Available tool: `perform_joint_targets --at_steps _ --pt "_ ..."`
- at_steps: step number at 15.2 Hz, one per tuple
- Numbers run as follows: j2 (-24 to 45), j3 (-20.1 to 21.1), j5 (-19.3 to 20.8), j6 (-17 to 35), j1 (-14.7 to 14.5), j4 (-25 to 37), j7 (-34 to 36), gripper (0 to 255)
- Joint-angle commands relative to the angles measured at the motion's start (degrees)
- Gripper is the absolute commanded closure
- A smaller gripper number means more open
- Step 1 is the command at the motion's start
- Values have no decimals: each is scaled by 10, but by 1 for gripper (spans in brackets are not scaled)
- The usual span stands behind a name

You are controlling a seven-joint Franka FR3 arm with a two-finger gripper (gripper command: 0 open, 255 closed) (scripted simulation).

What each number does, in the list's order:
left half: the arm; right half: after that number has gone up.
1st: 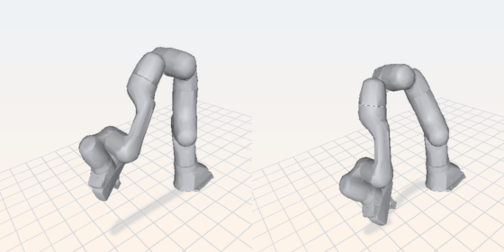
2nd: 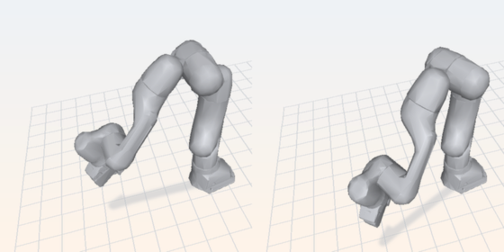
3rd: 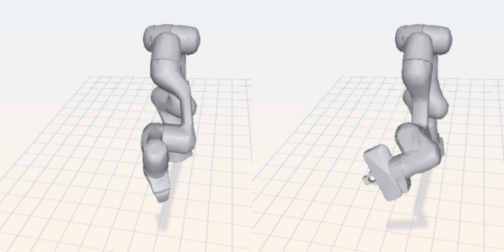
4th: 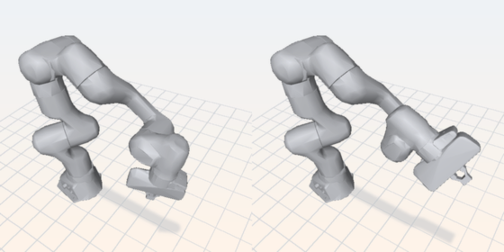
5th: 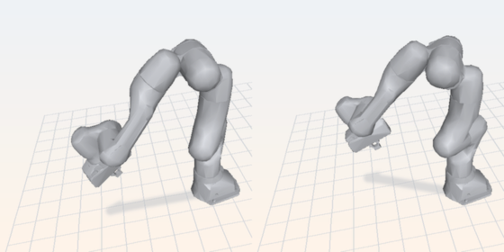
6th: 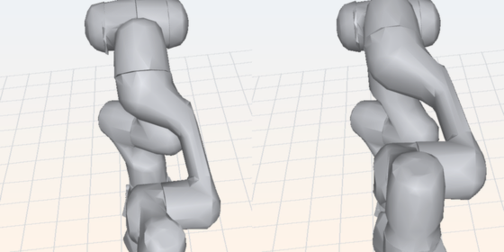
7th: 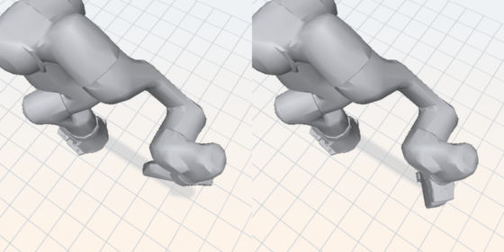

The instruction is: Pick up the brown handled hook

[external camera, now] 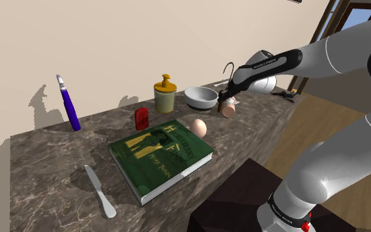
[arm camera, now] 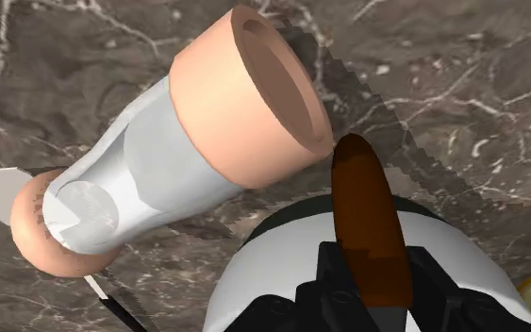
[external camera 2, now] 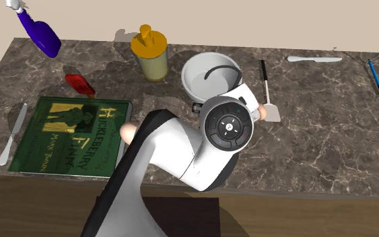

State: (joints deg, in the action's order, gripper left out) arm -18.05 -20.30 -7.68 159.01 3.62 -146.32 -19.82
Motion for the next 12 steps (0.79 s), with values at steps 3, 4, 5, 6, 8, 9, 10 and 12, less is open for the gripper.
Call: perform_joint_targets --at_steps 3,4,5,6,8,9,10,12 --pt "-17 10 15 -33 11 16 14 255" --pt "-21 12 19 -42 14 20 18 255" --pt "-25 15 22 -50 16 25 21 255" --pt "-29 17 25 -58 18 30 24 255" --pt "-36 21 30 -75 22 39 30 255" --pt "-40 23 32 -83 23 44 33 255" --pt "-43 24 34 -92 25 49 35 255" --pt "-43 25 35 -93 25 50 36 255"
